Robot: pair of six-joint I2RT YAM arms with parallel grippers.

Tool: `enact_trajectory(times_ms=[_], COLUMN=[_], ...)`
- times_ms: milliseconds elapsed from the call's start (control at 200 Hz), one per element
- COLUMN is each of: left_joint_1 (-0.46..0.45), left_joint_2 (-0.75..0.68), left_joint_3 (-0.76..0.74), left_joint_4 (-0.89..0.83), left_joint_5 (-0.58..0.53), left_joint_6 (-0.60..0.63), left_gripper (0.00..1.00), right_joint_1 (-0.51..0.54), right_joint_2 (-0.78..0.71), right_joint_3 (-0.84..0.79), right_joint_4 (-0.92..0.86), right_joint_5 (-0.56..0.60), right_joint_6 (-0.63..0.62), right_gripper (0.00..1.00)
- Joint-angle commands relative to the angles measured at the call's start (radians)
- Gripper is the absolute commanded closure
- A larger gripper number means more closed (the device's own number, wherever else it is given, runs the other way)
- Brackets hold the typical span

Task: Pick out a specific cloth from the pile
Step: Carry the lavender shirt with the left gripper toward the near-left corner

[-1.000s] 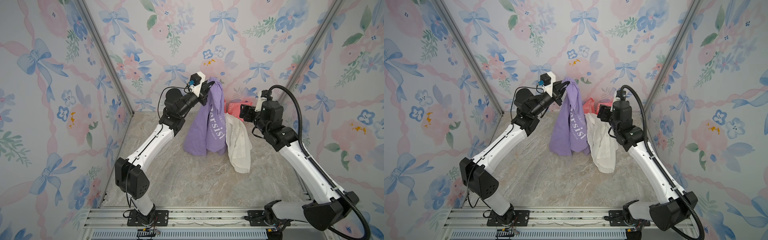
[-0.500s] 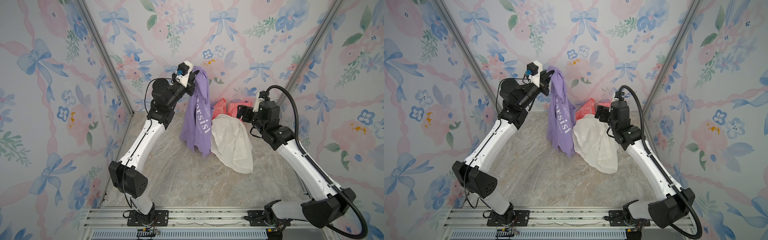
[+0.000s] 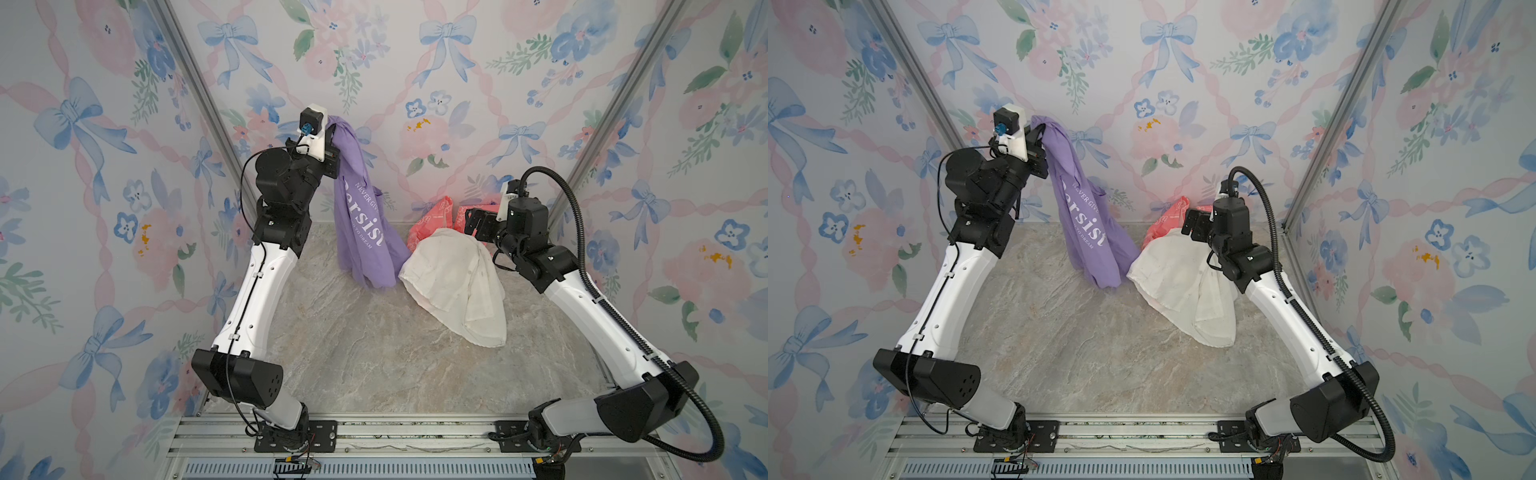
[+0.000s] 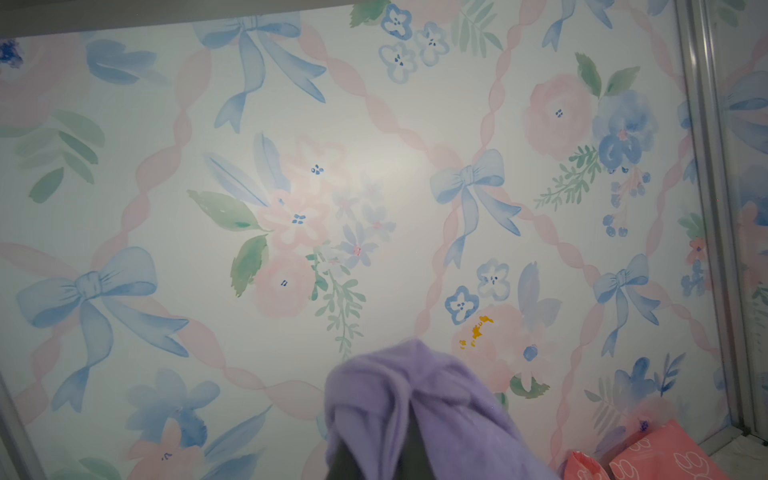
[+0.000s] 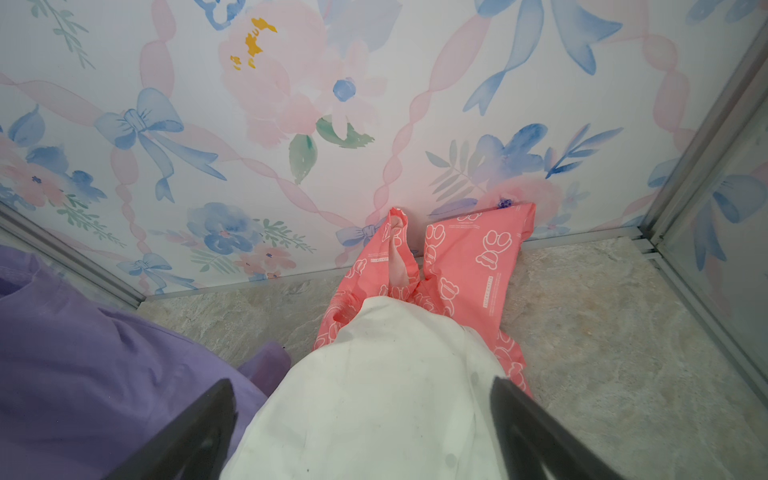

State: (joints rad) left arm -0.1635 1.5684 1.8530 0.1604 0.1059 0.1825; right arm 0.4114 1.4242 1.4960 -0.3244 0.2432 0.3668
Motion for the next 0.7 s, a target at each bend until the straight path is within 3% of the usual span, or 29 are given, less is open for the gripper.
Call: enact_trajectory(times_ms=[0,200,415,695], left_joint_1=[0.057,0.139,0.149,0.139], left_joint_2=[-0.03,-0.001,0.067,0.071], left_joint_3=[0.017,0.042,0.046,-0.209], left_joint_4=[0.021,0.021,0.023,0.045], left_joint_5=[-0.05,-0.098,-0.011,0.061], left_joint_6=[0.007,-0.028,-0.098,-0.208], left_gripper=[1.0,1.0,1.0,1.0], right_joint_1=[0.01,0.009,0.009,0.008], right_joint_2=[0.018,0.03,0.05,0.052], right_joint_3=[0.04,0.048,0.067,0.067], right_joint_4=[-0.009,-0.014,-0.021,-0.043], right_joint_5=[-0.012,-0.014,-0.024,-0.026], right_joint_6=[-0.003,-0.008,-0.008,-0.011], right_gripper=[0.03,0.03,0.03,0.03])
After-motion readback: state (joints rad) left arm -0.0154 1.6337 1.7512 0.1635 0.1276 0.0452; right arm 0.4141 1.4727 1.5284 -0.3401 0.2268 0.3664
